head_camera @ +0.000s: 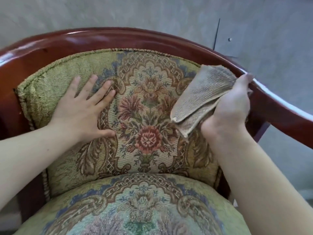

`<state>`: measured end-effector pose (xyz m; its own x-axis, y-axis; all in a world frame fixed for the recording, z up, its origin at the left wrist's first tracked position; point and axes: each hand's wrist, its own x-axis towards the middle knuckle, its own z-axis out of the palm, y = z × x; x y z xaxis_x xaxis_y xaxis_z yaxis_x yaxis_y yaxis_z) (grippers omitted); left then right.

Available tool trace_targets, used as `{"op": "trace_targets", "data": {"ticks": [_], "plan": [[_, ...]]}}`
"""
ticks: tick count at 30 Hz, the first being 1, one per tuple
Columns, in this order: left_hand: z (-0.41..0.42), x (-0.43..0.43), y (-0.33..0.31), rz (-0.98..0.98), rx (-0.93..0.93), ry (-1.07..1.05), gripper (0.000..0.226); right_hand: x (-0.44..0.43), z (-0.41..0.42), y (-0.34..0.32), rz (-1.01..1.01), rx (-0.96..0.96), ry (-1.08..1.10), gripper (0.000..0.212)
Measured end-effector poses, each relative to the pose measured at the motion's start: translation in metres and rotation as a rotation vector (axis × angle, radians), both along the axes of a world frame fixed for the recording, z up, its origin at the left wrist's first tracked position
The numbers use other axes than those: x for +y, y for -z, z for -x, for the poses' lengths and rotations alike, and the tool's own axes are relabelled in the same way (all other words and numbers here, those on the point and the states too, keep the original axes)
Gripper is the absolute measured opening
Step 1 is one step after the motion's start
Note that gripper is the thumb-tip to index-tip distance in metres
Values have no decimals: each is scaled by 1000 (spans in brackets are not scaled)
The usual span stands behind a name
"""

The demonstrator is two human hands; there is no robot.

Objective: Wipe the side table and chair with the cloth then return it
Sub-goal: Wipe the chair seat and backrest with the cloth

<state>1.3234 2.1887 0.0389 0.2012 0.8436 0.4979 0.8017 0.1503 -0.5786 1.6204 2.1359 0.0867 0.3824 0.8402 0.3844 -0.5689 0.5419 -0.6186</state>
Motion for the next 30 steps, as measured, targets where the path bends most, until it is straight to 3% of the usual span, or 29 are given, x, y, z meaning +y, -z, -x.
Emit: {"op": "trace_targets", "data": {"ticks": [3, 5, 7, 9, 12, 17, 25, 28, 30], "plan": [[-2, -1, -1, -1, -1, -6, 118, 15, 15, -17, -109, -175, 378, 49], [-1, -2, -1, -4, 11, 2, 118, 38, 32, -15, -27, -557, 475, 58], [1, -2, -1, -6, 23, 7, 119, 68, 47, 2, 185, -942, 454, 68], [0, -1, 0, -13, 26, 6, 119, 95, 60, 22, 213, -1271, 608, 62], [-2, 1, 0, -17, 18, 10, 118, 110, 85, 47, 81, -1408, 736, 57], [-1, 2, 7, -15, 47, -6, 116, 92, 123, 106, -27, -1417, 513, 57], [5, 9, 11, -40, 98, -69, 116, 75, 116, 140, 85, -1316, 102, 55], [4, 7, 10, -17, 87, -90, 114, 62, 115, 141, 152, -1050, -79, 48], [4, 5, 11, -17, 105, -80, 112, 51, 108, 135, 254, -595, -332, 57]]}}
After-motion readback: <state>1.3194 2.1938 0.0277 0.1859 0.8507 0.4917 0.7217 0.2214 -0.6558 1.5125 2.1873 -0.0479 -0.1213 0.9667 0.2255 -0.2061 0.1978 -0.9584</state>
